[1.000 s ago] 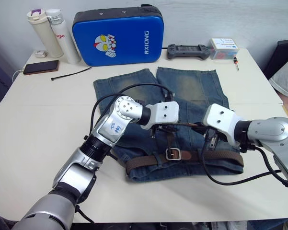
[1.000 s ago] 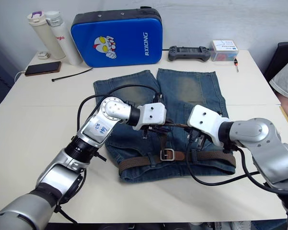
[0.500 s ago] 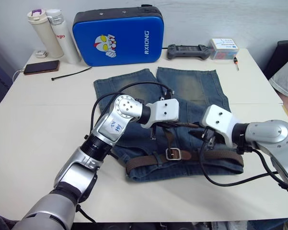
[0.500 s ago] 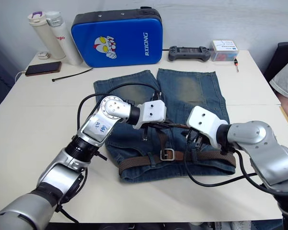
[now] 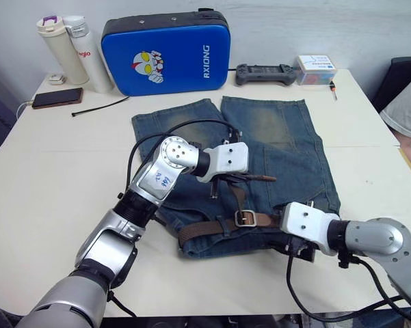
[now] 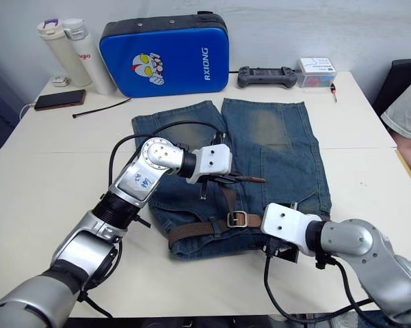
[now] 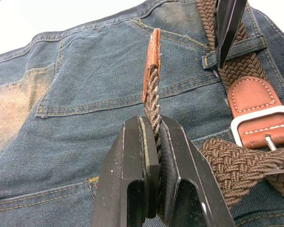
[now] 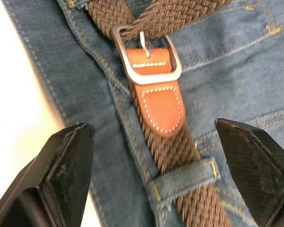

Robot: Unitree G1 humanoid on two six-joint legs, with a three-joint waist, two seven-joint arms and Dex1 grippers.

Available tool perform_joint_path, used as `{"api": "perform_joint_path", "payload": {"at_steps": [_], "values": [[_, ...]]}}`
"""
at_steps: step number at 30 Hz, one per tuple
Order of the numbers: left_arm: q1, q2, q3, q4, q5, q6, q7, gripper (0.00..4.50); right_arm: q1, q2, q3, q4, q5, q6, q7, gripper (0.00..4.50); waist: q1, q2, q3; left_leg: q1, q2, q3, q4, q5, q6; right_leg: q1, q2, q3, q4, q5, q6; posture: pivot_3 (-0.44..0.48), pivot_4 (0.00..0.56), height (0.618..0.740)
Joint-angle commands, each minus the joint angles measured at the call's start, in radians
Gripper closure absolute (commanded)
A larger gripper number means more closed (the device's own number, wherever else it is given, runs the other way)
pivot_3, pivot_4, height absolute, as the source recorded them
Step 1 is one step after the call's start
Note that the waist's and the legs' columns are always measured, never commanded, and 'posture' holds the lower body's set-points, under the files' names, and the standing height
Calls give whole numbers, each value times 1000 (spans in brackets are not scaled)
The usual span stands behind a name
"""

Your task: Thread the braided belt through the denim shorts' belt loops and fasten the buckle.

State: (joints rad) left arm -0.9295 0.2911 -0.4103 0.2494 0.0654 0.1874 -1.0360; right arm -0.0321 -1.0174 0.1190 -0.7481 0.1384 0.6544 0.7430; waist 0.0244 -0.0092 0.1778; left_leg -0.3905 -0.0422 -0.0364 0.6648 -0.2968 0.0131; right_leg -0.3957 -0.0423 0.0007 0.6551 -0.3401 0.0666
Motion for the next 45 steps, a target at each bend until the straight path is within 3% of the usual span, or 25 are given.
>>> {"api": "perform_joint_path", "payload": {"at_steps": [1,5,6,8,15,16,23,32,45], "values": [[-24,14,8,-14,1,-16,-17,4500,-11,6,40,23,-82,-58,-23,178,0,0,0,0,0,0,0,0,0,0,0,0,0,0,0,0,150,740],[-30,34,14,3,9,-25,-22,4500,-34,34,81,63,-151,-119,-45,178,-2,0,0,0,0,0,0,0,0,0,0,0,0,0,0,0,150,740],[-30,39,15,4,10,-27,-23,4500,-39,41,84,69,-162,-130,-46,412,-2,0,0,1,0,1,0,0,0,0,0,1,0,0,0,0,150,740],[-29,46,16,5,11,-28,-27,4500,-39,63,74,78,-166,-145,-47,990,-2,0,0,1,0,1,0,0,0,0,0,1,0,0,0,0,150,740],[-22,67,17,6,18,-53,-33,4500,-34,125,26,91,-162,-186,-60,4226,-1,0,0,1,0,2,0,0,0,0,1,2,2,0,0,0,150,740],[-23,70,16,7,18,-61,-35,4500,-34,133,19,91,-158,-184,-59,4435,-1,0,0,1,0,2,0,0,0,0,1,2,2,0,0,0,150,740],[-39,108,17,17,16,-153,-78,4500,-54,192,-78,82,-83,-87,-57,4435,-1,0,0,1,0,2,0,0,0,0,0,2,2,0,0,0,150,740],[-42,158,-6,22,36,-195,-143,4500,-103,211,-38,78,-133,-58,-97,4435,-1,0,0,1,0,2,0,0,0,-1,0,2,3,0,0,0,150,740],[-60,149,-32,51,96,-257,-163,4500,-137,205,-15,40,-158,-37,-82,4435,-1,0,0,1,0,3,0,0,0,-1,0,2,3,0,0,0,150,740]]}}
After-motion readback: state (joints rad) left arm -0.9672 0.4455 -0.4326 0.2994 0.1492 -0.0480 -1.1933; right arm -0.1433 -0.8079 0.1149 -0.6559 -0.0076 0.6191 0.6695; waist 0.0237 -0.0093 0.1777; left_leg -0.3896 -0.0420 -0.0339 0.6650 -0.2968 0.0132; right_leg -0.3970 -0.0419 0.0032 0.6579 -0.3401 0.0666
